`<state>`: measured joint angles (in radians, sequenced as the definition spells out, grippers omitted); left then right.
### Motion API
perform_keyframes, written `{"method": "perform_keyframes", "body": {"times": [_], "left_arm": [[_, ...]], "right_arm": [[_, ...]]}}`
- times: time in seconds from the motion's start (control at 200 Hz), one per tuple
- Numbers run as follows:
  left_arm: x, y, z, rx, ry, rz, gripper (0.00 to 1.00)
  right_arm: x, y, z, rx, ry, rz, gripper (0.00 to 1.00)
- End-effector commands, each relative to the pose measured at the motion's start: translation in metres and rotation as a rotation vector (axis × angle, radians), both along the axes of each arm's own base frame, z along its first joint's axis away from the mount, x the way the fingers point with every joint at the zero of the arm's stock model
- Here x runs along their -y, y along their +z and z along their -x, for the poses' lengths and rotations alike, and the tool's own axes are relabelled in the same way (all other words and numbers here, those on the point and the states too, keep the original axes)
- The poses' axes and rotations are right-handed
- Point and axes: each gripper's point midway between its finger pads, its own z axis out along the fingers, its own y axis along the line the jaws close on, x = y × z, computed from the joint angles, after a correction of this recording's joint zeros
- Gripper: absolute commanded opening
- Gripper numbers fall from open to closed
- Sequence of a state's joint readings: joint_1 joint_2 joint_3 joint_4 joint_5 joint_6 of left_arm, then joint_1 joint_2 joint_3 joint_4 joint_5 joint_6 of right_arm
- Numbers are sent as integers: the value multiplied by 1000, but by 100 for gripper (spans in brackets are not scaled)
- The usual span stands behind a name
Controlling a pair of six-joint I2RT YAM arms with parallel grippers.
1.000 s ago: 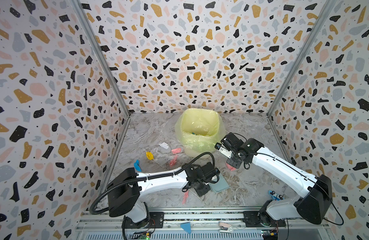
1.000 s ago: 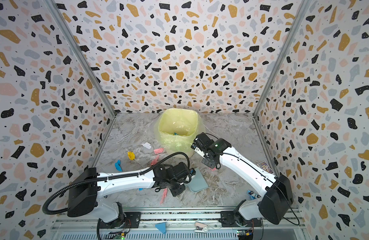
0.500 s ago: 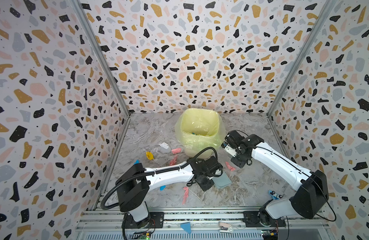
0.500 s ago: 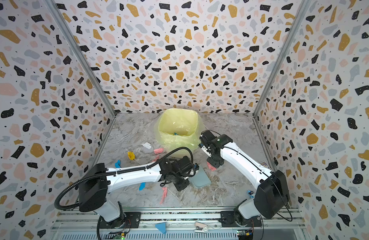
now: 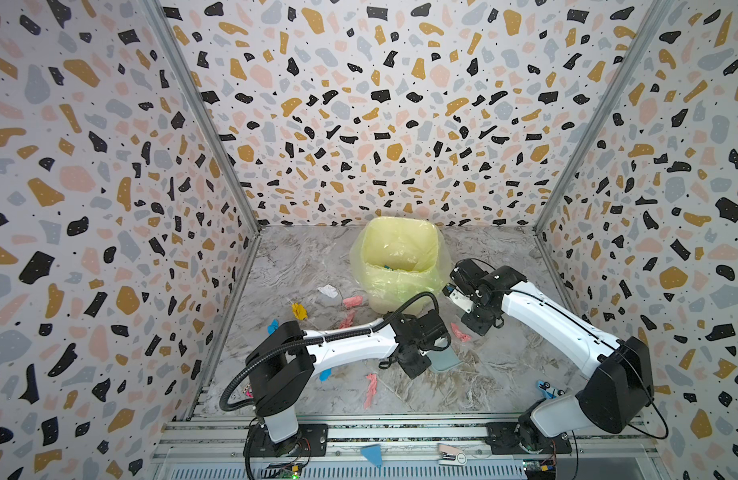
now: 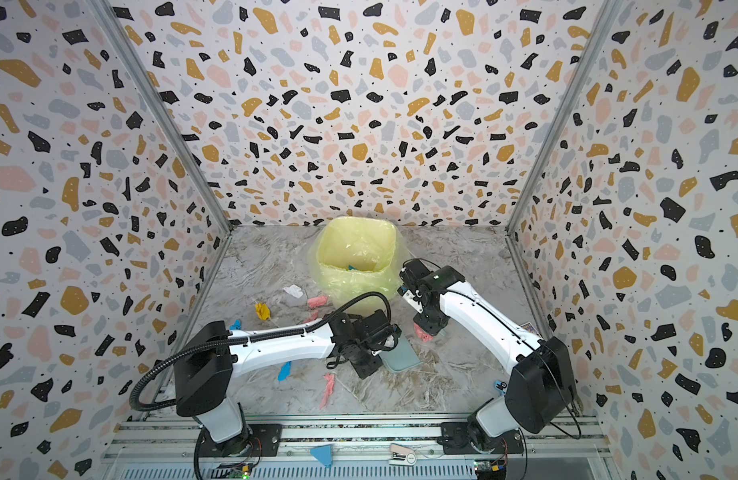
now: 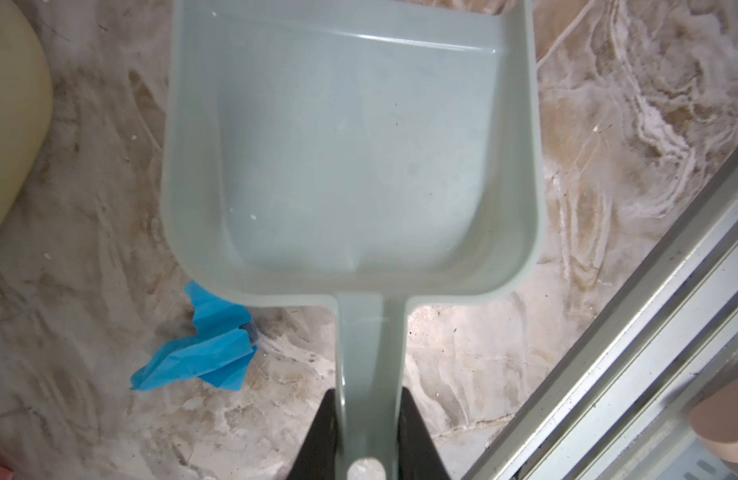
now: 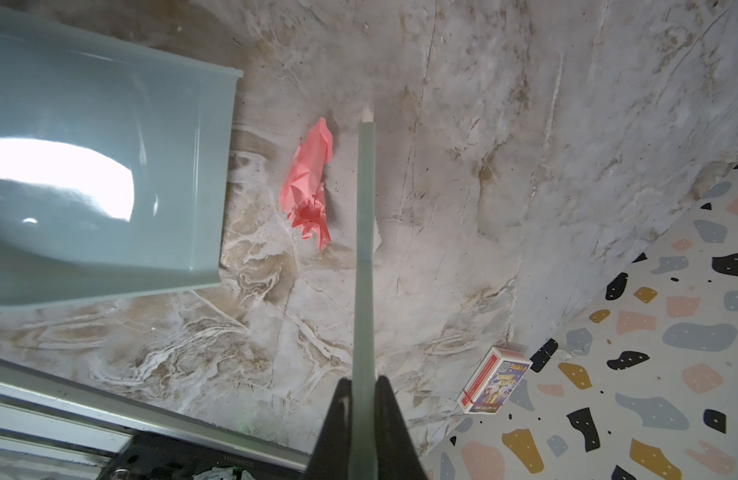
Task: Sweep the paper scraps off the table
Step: 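Sweep the pink scrap toward the dustpan with the right gripper's brush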
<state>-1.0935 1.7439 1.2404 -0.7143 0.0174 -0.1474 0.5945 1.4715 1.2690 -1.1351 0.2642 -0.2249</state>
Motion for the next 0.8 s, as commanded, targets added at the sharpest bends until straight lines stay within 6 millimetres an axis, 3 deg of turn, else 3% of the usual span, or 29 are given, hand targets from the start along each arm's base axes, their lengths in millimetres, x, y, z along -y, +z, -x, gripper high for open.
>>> {"method": "perform_keyframes", "body": {"times": [0.0,0.466,0.796], "left_arm": [[3,4,-8,5,26,2,7],[3,-2,-12,-15,40,-17,7],[5,-5,-12,-21,38,-17,7]], "right_arm": [[-1,7,3,-14,-16,-20,0],[-16,11,11,-54,-13,-109,0],[-54,39,29,-102,95,-244,0]]}}
